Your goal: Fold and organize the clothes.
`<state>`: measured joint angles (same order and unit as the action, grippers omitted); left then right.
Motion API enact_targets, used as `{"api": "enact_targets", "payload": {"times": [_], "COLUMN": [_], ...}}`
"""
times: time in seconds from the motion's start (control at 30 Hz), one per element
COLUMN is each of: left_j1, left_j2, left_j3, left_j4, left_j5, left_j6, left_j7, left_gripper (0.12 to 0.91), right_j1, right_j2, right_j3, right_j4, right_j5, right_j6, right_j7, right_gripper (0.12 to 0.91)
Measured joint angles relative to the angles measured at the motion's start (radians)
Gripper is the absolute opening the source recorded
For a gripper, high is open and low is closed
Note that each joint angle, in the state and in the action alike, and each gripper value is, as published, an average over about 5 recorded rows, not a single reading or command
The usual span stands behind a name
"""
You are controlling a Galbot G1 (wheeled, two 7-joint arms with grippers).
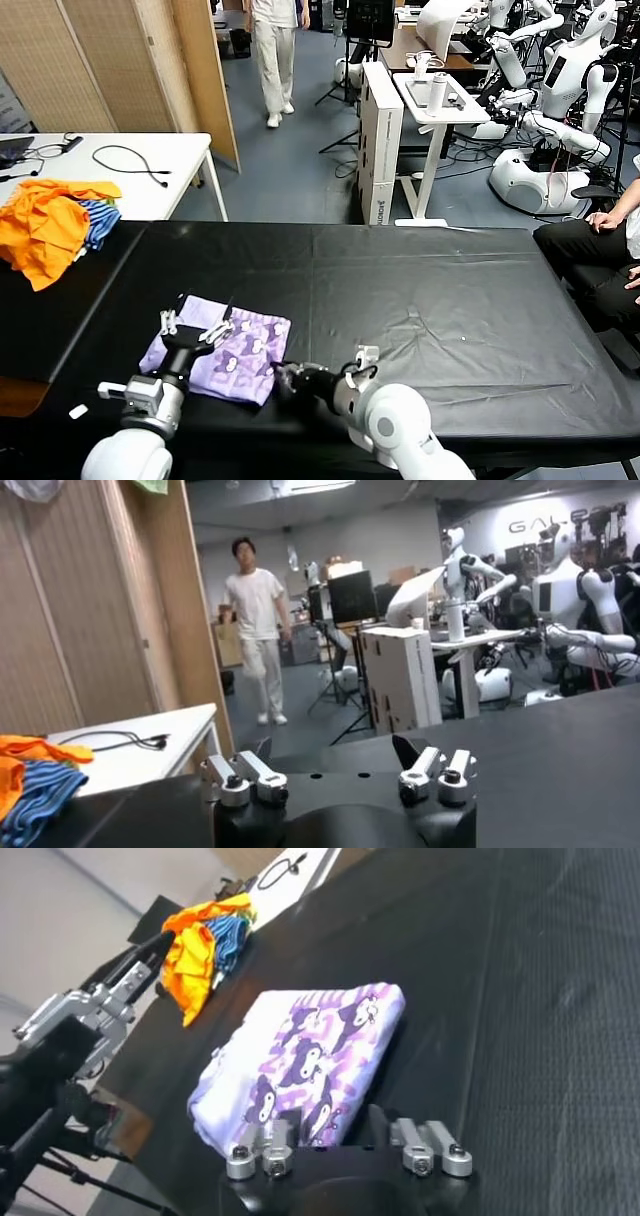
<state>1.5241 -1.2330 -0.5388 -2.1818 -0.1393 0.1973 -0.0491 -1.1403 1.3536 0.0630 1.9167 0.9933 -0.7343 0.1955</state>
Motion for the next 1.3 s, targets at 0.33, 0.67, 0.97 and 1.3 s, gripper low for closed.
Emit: {"api": "enact_targets", "payload": {"times": [0.33,0.67,0.97,1.3], "left_j1": [0.004,0.010,0.013,0.045], "left_j2": [-0.010,-0.020,-0.020,-0.002], "left_j3": [0.000,-0.002,0.000,-0.003], "left_j4": [0.017,0.026,0.024,-0.004], "left_j5": [0.015,0.016,-0.059,-0.142], "left_j6": [-0.019,-0.032,-0.031,-0.014], "left_j7": [0.000,-0.001,-0.032,-0.056], "left_gripper": [0.907,0.907,0.907,0.907], "right_j1": [0.002,0.038,0.017,-0.075], "right_j2": [-0.089,-0.226,-0.266,-0.271], "right_j3": [0.092,0.200,0.260,0.348], "right_j4": [0.061,0.039,0.066,0.144], "right_j5": [0.014,-0.182,-0.207,-0.290], "right_j6": [-0.002,-0.002,-0.002,0.011], "right_j7": [0.022,-0.046,-0.023,-0.046], "right_gripper": [0.140,0.140,0.376,0.889]}}
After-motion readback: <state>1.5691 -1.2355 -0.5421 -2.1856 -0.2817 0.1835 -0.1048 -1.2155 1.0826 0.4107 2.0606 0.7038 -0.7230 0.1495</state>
